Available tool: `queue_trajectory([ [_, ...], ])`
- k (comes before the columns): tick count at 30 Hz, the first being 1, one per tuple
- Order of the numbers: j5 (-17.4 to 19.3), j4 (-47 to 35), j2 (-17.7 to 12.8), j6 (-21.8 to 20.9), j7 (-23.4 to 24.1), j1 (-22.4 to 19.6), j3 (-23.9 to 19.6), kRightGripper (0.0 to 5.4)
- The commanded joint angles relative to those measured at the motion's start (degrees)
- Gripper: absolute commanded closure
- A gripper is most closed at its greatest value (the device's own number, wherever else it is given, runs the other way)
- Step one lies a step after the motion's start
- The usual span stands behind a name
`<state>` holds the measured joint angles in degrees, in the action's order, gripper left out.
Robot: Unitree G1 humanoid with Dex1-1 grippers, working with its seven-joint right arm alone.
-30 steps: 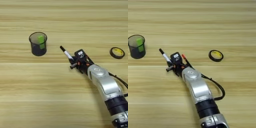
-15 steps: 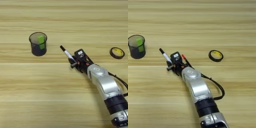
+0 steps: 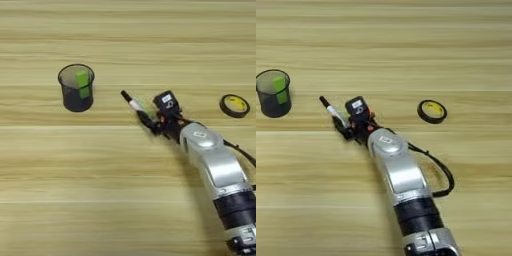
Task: Move the objects on the table
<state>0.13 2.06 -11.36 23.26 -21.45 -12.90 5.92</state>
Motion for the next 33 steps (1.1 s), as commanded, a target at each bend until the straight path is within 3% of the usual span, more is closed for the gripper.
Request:
queue_trajectory([
  [1, 0.7, -7.5, -2.4, -0.4, 0.9, -1.7, -3.5, 1.82],
  [9, 0.9, -11.6, -6.2, 1.7, 1.0, 3.3, -9.3, 0.74],
  [15, 0.7, -8.5, -6.4, 1.7, 0.8, 4.6, -9.5, 0.04],
  [22, 0.6, -3.8, -6.2, 0.8, 0.1, 4.1, -8.2, 0.02],
  [31, 2.4, 3.8, -5.7, 0.6, 0.4, 1.7, -9.5, 0.02],
  [33, 3.1, 5.1, -5.6, 1.5, 0.0, 1.3, -9.7, 0.35],
])
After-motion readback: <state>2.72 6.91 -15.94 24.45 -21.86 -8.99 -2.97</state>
